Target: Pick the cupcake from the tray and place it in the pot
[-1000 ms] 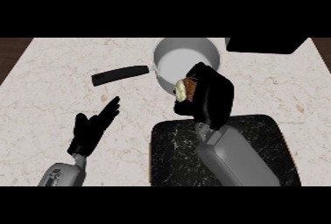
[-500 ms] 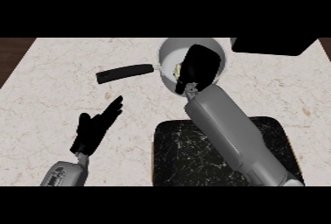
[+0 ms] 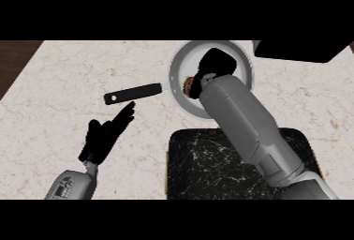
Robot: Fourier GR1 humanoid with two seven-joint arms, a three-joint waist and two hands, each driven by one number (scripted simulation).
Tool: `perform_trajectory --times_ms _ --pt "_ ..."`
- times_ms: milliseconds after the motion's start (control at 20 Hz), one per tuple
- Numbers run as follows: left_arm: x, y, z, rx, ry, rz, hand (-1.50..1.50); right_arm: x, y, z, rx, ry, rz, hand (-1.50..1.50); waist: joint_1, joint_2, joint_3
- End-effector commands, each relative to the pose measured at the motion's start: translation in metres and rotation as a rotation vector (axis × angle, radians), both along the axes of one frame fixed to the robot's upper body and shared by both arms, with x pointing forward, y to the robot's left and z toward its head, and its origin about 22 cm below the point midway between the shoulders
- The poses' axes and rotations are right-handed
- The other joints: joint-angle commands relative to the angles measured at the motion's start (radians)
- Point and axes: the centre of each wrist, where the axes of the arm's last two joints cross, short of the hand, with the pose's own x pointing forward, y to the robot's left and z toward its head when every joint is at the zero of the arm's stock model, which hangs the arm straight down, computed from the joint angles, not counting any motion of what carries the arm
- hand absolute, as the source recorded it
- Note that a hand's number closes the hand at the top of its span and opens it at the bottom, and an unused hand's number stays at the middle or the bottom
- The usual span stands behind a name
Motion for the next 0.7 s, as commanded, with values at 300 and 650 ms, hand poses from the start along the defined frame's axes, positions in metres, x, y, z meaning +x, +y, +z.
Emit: perform_trajectory --times_ms 300,650 --pt "0.000 0.000 -0.002 0.015 0.001 -0.002 0.00 0.003 0.017 0.041 0.321 -0.581 -0.111 -1.50 -0.008 0.003 0.003" --pt "-0.002 0.007 -0.008 -0.012 0.017 0.049 0.00 0.006 0.010 0.042 0.442 -0.931 -0.302 -1.50 -0.061 -0.007 0.001"
